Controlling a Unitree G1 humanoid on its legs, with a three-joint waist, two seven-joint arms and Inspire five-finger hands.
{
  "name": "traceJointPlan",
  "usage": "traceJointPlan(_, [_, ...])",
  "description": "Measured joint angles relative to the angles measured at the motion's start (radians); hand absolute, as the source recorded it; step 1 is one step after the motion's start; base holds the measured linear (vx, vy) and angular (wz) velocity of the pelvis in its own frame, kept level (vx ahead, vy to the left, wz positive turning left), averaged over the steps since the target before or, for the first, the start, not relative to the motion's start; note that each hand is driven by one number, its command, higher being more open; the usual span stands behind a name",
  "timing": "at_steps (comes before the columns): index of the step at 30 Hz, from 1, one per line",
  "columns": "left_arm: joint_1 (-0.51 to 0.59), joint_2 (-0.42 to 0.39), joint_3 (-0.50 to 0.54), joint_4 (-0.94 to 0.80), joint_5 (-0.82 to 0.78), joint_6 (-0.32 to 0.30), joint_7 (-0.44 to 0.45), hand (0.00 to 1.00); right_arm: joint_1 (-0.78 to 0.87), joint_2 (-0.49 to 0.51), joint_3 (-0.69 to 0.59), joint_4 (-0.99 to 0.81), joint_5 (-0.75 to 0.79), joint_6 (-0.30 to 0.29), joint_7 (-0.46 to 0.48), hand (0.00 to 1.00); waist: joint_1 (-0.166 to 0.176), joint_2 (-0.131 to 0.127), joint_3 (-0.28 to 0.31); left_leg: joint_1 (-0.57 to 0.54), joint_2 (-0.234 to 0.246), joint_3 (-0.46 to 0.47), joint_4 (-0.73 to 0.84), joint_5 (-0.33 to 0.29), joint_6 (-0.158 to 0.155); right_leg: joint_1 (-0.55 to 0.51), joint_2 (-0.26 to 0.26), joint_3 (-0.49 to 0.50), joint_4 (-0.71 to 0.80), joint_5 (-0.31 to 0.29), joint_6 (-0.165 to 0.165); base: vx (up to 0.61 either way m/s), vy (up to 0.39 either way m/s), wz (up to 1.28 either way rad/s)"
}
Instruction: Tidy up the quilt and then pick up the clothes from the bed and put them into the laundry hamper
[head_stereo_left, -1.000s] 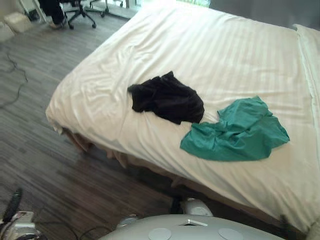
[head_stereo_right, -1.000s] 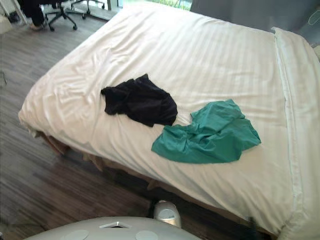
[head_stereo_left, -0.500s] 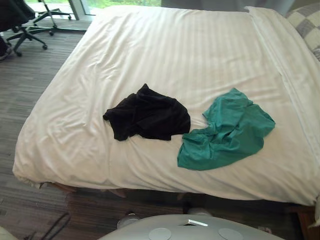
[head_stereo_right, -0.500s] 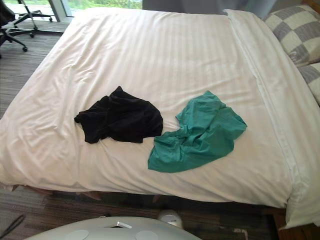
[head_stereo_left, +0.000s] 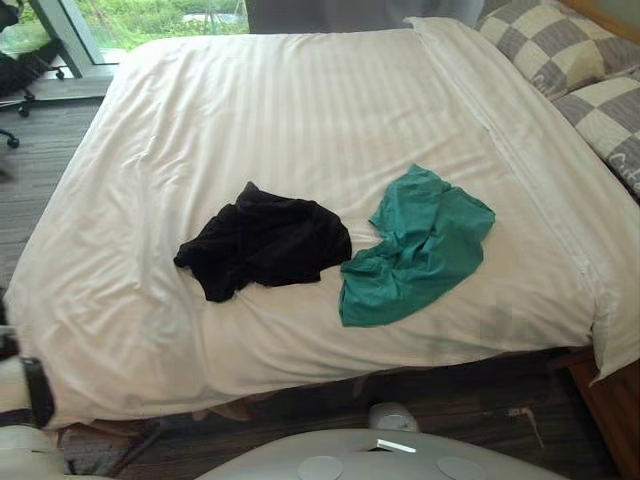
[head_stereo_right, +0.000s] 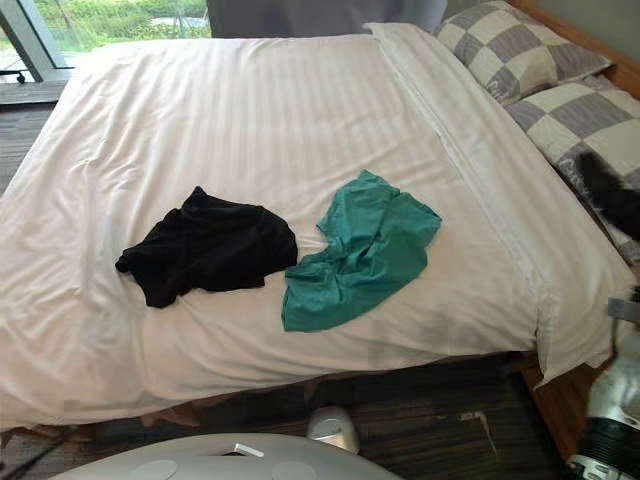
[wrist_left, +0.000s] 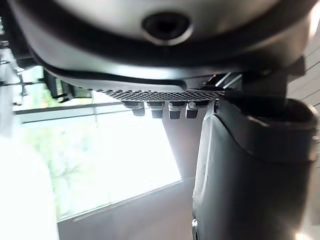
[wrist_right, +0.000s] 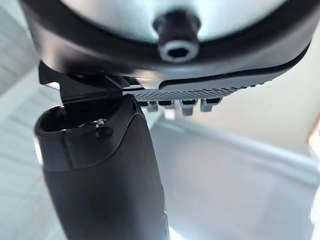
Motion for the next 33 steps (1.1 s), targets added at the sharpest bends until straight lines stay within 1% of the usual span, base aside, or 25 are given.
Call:
traceJointPlan(1, [0.019,-0.037,-0.019,-0.001,0.013,0.027,-0.002,1.00,-0.014,0.001,0.054,-0.035,-0.036,0.030,0.005,1.00,0.007,-0.004,0.001,-0.001,-0.002,0.000,-0.002,0.002,0.000,0.010,-0.002,0.000,-0.028,0.012,0.018,-0.04,-0.025,0.06])
traceJointPlan(2, [0.051,-0.092,-0.031,-0.002,0.014,0.054,-0.003,1.00,-0.045,0.001,0.119,-0.060,-0.076,0.069,0.010,1.00,0.011,-0.004,0.001,-0.001,-0.004,-0.004,-0.005,0.006,0.001,0.024,-0.004,-0.004,-0.053,0.023,0.027,-0.03,-0.022,0.08])
traceJointPlan(4, [0.102,-0.173,-0.049,-0.037,0.017,0.093,-0.010,1.00,-0.062,0.002,0.183,-0.092,-0.103,0.125,0.012,1.00,0.021,0.001,0.004,-0.001,-0.005,-0.014,-0.011,0.011,0.001,0.039,-0.005,-0.019,-0.073,0.033,0.030,0.00,-0.020,0.17])
traceJointPlan(5, [0.147,-0.217,-0.054,-0.092,0.026,0.115,-0.023,1.00,-0.062,0.004,0.197,-0.117,-0.134,0.163,0.014,1.00,0.031,0.003,0.005,0.000,-0.005,-0.020,-0.023,0.017,0.000,0.038,-0.003,-0.026,-0.073,0.033,0.030,0.04,-0.022,0.18])
traceJointPlan(6, [0.182,-0.256,-0.061,-0.138,0.047,0.124,-0.040,1.00,-0.062,0.006,0.209,-0.125,-0.134,0.192,0.017,1.00,0.039,0.003,0.005,0.000,-0.005,-0.025,-0.034,0.023,0.001,0.039,-0.001,-0.033,-0.075,0.034,0.029,0.05,-0.017,0.16])
traceJointPlan(9, [0.212,-0.315,-0.116,-0.179,0.095,0.129,-0.076,1.00,-0.065,0.037,0.230,-0.150,-0.172,0.243,0.017,1.00,0.042,0.005,0.006,0.006,-0.004,-0.045,-0.048,0.027,-0.001,0.056,0.000,-0.056,-0.086,0.036,0.027,0.06,-0.012,0.19])
traceJointPlan(12, [0.211,-0.350,-0.162,-0.181,0.156,0.129,-0.093,1.00,-0.070,0.064,0.276,-0.168,-0.177,0.258,0.023,1.00,0.040,0.013,0.007,0.009,-0.004,-0.045,-0.055,0.027,0.000,0.058,0.001,-0.057,-0.086,0.044,0.026,0.03,0.005,0.02])
traceJointPlan(13, [0.211,-0.365,-0.187,-0.181,0.180,0.129,-0.101,1.00,-0.070,0.081,0.295,-0.187,-0.205,0.272,0.026,1.00,0.038,0.016,0.008,0.011,-0.005,-0.044,-0.055,0.027,0.000,0.058,0.001,-0.057,-0.087,0.049,0.026,0.01,0.009,-0.04])
traceJointPlan(15, [0.209,-0.381,-0.229,-0.181,0.222,0.129,-0.115,1.00,-0.068,0.114,0.321,-0.201,-0.214,0.280,0.028,1.00,0.035,0.017,0.009,0.014,-0.005,-0.043,-0.058,0.026,0.000,0.058,0.000,-0.058,-0.087,0.050,0.028,0.00,0.002,-0.02])
traceJointPlan(17, [0.208,-0.404,-0.267,-0.181,0.311,0.129,-0.137,1.00,-0.061,0.146,0.336,-0.236,-0.218,0.299,0.028,1.00,0.034,0.023,0.013,0.016,-0.005,-0.040,-0.059,0.026,0.000,0.059,0.000,-0.058,-0.088,0.053,0.033,0.00,0.000,0.00])
traceJointPlan(19, [0.208,-0.419,-0.286,-0.181,0.365,0.129,-0.155,1.00,-0.050,0.147,0.337,-0.267,-0.218,0.310,0.029,1.00,0.035,0.032,0.018,0.017,-0.005,-0.038,-0.059,0.026,0.000,0.059,0.000,-0.058,-0.089,0.054,0.034,-0.01,-0.009,-0.02])
traceJointPlan(20, [0.208,-0.419,-0.298,-0.181,0.418,0.130,-0.171,1.00,-0.044,0.154,0.337,-0.280,-0.218,0.314,0.034,1.00,0.034,0.036,0.021,0.017,-0.005,-0.036,-0.059,0.026,0.000,0.059,0.000,-0.057,-0.091,0.055,0.035,-0.04,-0.027,-0.05])
traceJointPlan(21, [0.208,-0.419,-0.304,-0.181,0.445,0.132,-0.178,1.00,-0.040,0.161,0.337,-0.283,-0.218,0.315,0.036,1.00,0.034,0.036,0.021,0.017,-0.005,-0.033,-0.059,0.026,0.000,0.060,0.000,-0.056,-0.094,0.056,0.036,-0.04,-0.037,-0.11])
traceJointPlan(22, [0.208,-0.418,-0.317,-0.181,0.498,0.132,-0.190,1.00,-0.029,0.173,0.337,-0.290,-0.217,0.318,0.038,1.00,0.035,0.038,0.022,0.018,-0.005,-0.025,-0.059,0.026,0.000,0.061,0.001,-0.054,-0.106,0.060,0.043,-0.04,-0.038,-0.14])
traceJointPlan(25, [0.207,-0.419,-0.366,-0.165,0.642,0.157,-0.216,1.00,-0.020,0.189,0.337,-0.303,-0.216,0.334,0.049,1.00,0.028,0.054,0.033,0.018,-0.005,-0.008,-0.059,0.026,0.000,0.054,0.003,-0.044,-0.109,0.070,0.042,-0.06,-0.033,-0.19])
traceJointPlan(27, [0.208,-0.419,-0.421,-0.120,0.785,0.189,-0.254,1.00,-0.019,0.210,0.338,-0.305,-0.210,0.337,0.055,1.00,0.015,0.065,0.040,0.017,-0.005,0.014,-0.060,0.026,0.000,0.053,0.003,-0.024,-0.139,0.091,0.041,-0.08,-0.031,-0.26])
traceJointPlan(28, [0.209,-0.419,-0.435,-0.105,0.821,0.201,-0.267,1.00,-0.018,0.210,0.339,-0.306,-0.209,0.337,0.058,1.00,0.011,0.068,0.042,0.017,-0.004,0.018,-0.061,0.026,0.000,0.052,0.003,-0.022,-0.145,0.095,0.041,-0.10,-0.053,-0.27])
traceJointPlan(29, [0.212,-0.419,-0.466,-0.067,0.891,0.213,-0.281,1.00,-0.017,0.210,0.339,-0.309,-0.209,0.337,0.068,1.00,0.005,0.072,0.047,0.015,-0.005,0.027,-0.064,0.026,-0.001,0.047,0.003,-0.013,-0.158,0.101,0.037,-0.10,-0.054,-0.35])
traceJointPlan(30, [0.218,-0.429,-0.478,-0.051,0.965,0.214,-0.270,1.00,-0.012,0.210,0.339,-0.313,-0.208,0.337,0.072,1.00,0.006,0.072,0.048,0.007,-0.006,0.044,-0.064,0.025,-0.002,0.030,0.004,0.006,-0.160,0.103,0.038,-0.10,-0.058,-0.33])
traceJointPlan(31, [0.215,-0.437,-0.477,-0.050,1.002,0.218,-0.261,1.00,-0.008,0.210,0.338,-0.313,-0.206,0.338,0.074,1.00,0.005,0.073,0.048,0.001,-0.006,0.047,-0.065,0.026,-0.002,0.024,0.004,0.009,-0.162,0.105,0.036,-0.06,-0.054,-0.28])
traceJointPlan(32, [0.205,-0.450,-0.479,-0.032,1.059,0.222,-0.247,1.00,-0.003,0.209,0.336,-0.313,-0.205,0.342,0.078,1.00,0.005,0.078,0.052,-0.002,-0.005,0.052,-0.065,0.027,-0.003,0.020,0.006,0.012,-0.168,0.111,0.033,-0.03,-0.039,-0.11])
traceJointPlan(33, [0.205,-0.459,-0.481,-0.016,1.077,0.223,-0.234,1.00,-0.003,0.209,0.336,-0.313,-0.204,0.348,0.083,1.00,0.004,0.081,0.054,-0.001,-0.005,0.054,-0.065,0.028,-0.003,0.020,0.006,0.017,-0.170,0.112,0.034,-0.04,-0.047,-0.14])
